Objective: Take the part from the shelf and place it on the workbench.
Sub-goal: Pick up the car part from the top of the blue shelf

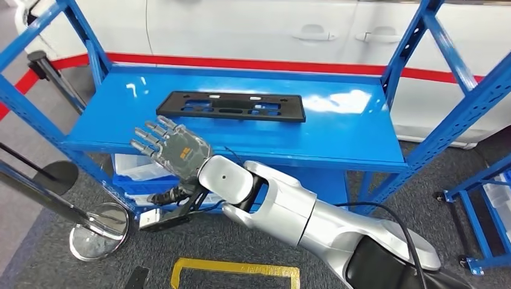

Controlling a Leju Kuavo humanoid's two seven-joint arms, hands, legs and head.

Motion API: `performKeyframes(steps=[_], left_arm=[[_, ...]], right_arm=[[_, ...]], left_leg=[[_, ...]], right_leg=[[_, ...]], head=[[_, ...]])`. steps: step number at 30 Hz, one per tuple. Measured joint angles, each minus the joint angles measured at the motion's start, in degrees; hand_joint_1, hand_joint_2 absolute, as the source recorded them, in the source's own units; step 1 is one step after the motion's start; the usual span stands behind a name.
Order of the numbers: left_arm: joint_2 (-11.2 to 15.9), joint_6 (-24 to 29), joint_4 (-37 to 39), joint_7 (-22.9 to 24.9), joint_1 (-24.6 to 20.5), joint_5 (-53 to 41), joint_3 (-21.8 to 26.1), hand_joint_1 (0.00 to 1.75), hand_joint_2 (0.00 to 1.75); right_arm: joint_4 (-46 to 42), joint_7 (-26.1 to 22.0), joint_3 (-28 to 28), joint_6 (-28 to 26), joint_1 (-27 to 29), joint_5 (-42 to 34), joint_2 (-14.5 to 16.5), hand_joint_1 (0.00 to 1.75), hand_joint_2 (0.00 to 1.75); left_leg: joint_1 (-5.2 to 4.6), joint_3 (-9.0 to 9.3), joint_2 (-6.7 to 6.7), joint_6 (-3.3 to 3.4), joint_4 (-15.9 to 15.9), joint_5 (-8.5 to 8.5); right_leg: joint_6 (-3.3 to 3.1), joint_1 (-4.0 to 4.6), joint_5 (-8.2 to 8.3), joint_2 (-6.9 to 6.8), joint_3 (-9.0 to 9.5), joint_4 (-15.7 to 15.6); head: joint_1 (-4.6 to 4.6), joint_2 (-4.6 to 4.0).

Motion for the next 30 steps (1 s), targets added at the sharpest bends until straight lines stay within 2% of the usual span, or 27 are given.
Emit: performKeyframes(steps=[2, 3, 4, 6, 7, 8, 9, 10, 12, 14, 16, 18, 20, 22, 23, 24, 25, 26, 27, 29, 30], left_arm=[[0.0, 0.1, 0.0, -0.1, 0.1, 0.1, 0.0, 0.00, 0.00], [0.0, 0.2, 0.0, -0.2, 0.0, 0.2, 0.0, 0.00, 0.00], [0.0, 0.3, 0.0, -0.2, 0.0, 0.4, 0.0, 0.00, 0.00], [0.0, 0.4, 0.0, -0.2, -0.1, 0.7, 0.0, 0.00, 0.00], [0.0, 0.4, 0.0, -0.2, -0.1, 0.8, 0.0, 0.00, 0.00], [0.0, 0.5, 0.0, -0.2, -0.1, 0.9, 0.0, 0.00, 0.00], [0.0, 0.5, 0.0, -0.2, 0.0, 1.0, 0.0, 0.00, 0.00], [0.0, 0.6, 0.0, -0.1, 0.0, 1.0, 0.0, 0.00, 0.00], [0.0, 0.6, 0.0, -0.1, 0.0, 1.0, 0.0, 0.00, 0.00], [-0.1, 0.7, 0.1, -0.1, 0.0, 1.0, -0.1, 0.00, 0.00], [-0.1, 0.7, 0.1, 0.0, -0.1, 1.0, -0.2, 0.00, 0.00], [-0.1, 0.9, 0.1, 0.0, -0.1, 1.1, -0.3, 0.00, 0.00], [-0.1, 1.0, 0.1, 0.0, -0.3, 1.2, -0.4, 0.00, 0.00], [-0.1, 1.0, 0.1, 0.0, -0.3, 1.4, -0.4, 0.00, 0.00], [-0.1, 1.0, 0.1, 0.0, -0.2, 1.5, -0.5, 0.00, 0.00], [0.0, 1.0, 0.1, -0.1, -0.1, 1.6, -0.5, 0.00, 0.00], [0.0, 1.0, 0.1, -0.2, 0.0, 1.7, -0.5, 0.00, 0.00], [0.0, 1.1, 0.1, -0.2, 0.0, 1.9, -0.5, 0.00, 0.00], [-0.1, 1.2, 0.1, -0.3, 0.0, 2.0, -0.5, 0.00, 0.00], [-0.1, 1.9, 0.1, 0.0, -0.1, 2.1, -0.5, 0.00, 0.00], [-0.1, 2.4, 0.1, 0.3, -0.2, 2.2, -0.5, 0.00, 0.00]], right_arm=[[0.1, 0.0, 0.0, 0.0, -0.1, 0.0, 0.1, 0.00, 0.00], [0.1, 0.0, 0.0, 0.0, -0.2, 0.0, 0.2, 0.00, 0.00], [0.2, 0.0, 0.0, 0.0, -0.3, 0.0, 0.2, 0.00, 0.00], [0.4, 0.0, 0.0, 0.0, -0.2, -0.2, 0.3, 0.00, 0.00], [0.6, 0.0, 0.0, 0.0, -0.1, -0.3, 0.3, 0.00, 0.00], [0.7, 0.0, 0.0, 0.0, 0.1, -0.5, 0.2, 0.00, 0.00], [0.9, 0.0, 0.0, 0.0, 0.1, -0.6, 0.2, 0.00, 0.00], [1.1, 0.0, 0.0, 0.0, 0.1, -0.7, 0.2, 0.00, 0.00], [1.4, 0.1, 0.0, 0.0, 0.1, -0.8, 0.2, 0.00, 0.00], [1.8, 0.1, 0.0, 0.0, 0.1, -1.0, 0.2, 0.00, 0.00], [2.3, 0.2, -0.1, -0.1, 0.0, -1.1, 0.1, 0.00, 0.00], [2.5, 0.4, -0.2, -0.1, -0.2, -1.1, 0.2, 0.00, 0.00], [2.8, 0.7, -0.2, -0.2, -0.4, -1.1, 0.2, 0.00, 0.00], [3.2, 1.1, -0.3, -0.3, -0.4, -1.2, 0.1, 0.00, 0.00], [3.5, 1.2, -0.3, -0.3, -0.3, -1.2, 0.0, 0.00, 0.00], [3.7, 1.2, -0.3, -0.2, -0.3, -1.3, -0.1, 0.00, 0.44], [4.0, 1.3, -0.4, -0.2, -0.3, -1.4, -0.3, 0.00, 0.87], [4.2, 1.3, -0.5, -0.2, -0.3, -1.6, -0.3, 0.00, 1.31], [4.3, 1.4, -0.5, 0.0, -0.3, -1.8, -0.4, 0.00, 1.75], [4.7, 1.7, -0.6, 1.2, -0.4, -2.3, -0.5, 0.00, 1.75], [5.0, 2.0, -0.6, 2.2, -0.4, -2.5, -0.5, 0.00, 1.75]], left_leg=[[0.19, 0.92, -0.08, 0.57, -0.3, -0.19], [0.32, 1.55, -0.09, 0.84, -0.4, -0.43], [0.41, 2.19, -0.11, 1.09, -0.5, -0.76], [0.41, 3.30, -0.11, 1.42, -0.6, -1.67], [0.41, 3.88, -0.12, 1.46, -0.6, -2.19], [0.41, 4.53, -0.15, 1.46, -0.6, -2.73], [0.41, 5.28, -0.18, 1.44, -0.6, -3.31], [0.41, 6.09, -0.23, 1.39, -0.6, -3.89], [0.38, 7.46, -0.33, 1.12, -0.6, -5.09], [0.29, 8.26, -0.53, 0.48, -0.5, -6.05], [0.26, 8.77, -0.68, -0.23, -0.1, -6.27], [0.38, 8.39, -0.54, -0.66, 1.6, -6.57], [0.57, 5.68, -0.36, -1.16, 6.4, -8.33], [0.75, 1.37, -0.30, -1.88, 12.7, -10.85], [0.86, -0.28, -0.27, -2.18, 14.3, -11.25], [0.96, -1.10, -0.24, -2.44, 14.2, -10.53], [1.08, -0.93, -0.20, -2.64, 12.1, -8.59], [1.25, -0.01, -0.16, -2.80, 8.6, -5.85], [1.31, 0.98, -0.14, -2.96, 5.3, -3.93], [1.18, 2.14, -0.03, -2.40, 1.1, -2.74], [1.02, 2.18, -0.02, -1.87, 0.9, -3.13]], right_leg=[[0.49, 0.02, -0.38, -0.06, 0.15, 0.8], [0.75, -0.01, -0.59, -0.14, -0.55, 2.3], [1.06, -0.10, -1.08, -0.22, -2.08, 5.2], [1.57, -0.44, -3.04, -0.34, -6.97, 12.6], [1.73, -0.59, -4.22, -0.34, -9.41, 15.4], [1.81, -0.69, -4.80, -0.35, -11.15, 16.6], [1.77, -0.75, -4.27, -0.35, -11.97, 16.0], [1.61, -0.74, -2.34, -0.35, -11.84, 13.4], [0.91, -0.37, 3.72, -0.31, -10.23, 5.8], [0.19, 0.07, 6.78, -0.22, -8.97, 1.4], [-0.41, 0.12, 6.67, -0.20, -8.24, 0.8], [-0.94, -0.18, 6.83, -0.21, -7.22, 0.1], [-1.31, -0.51, 6.66, -0.21, -6.45, -0.3], [-1.51, -0.60, 6.30, -0.18, -6.21, -0.4], [-1.48, -0.66, 6.09, -0.13, -6.08, -0.4], [-1.37, -0.74, 5.87, -0.07, -5.91, -0.3], [-1.20, -0.86, 5.60, -0.01, -5.70, -0.2], [-0.95, -0.98, 5.28, 0.02, -5.48, 0.0], [-0.64, -1.02, 4.95, 0.03, -5.33, 0.3], [0.02, -0.93, 4.37, 0.03, -5.46, 1.0], [0.34, -0.82, 4.16, 0.02, -5.59, 1.2]], head=[[0.09, 0.00], [0.15, 0.00], [0.19, 0.00], [0.26, 0.00], [0.26, 0.00], [0.27, 0.00], [0.26, 0.00], [0.27, 0.00], [0.27, 0.00], [0.29, 0.00], [0.32, 0.00], [0.26, 0.00], [0.13, 0.00], [0.06, 0.00], [0.06, 0.00], [0.07, 0.00], [0.06, 0.00], [0.07, 0.00], [0.05, 0.00], [-0.02, 0.00], [-0.05, 0.00]])
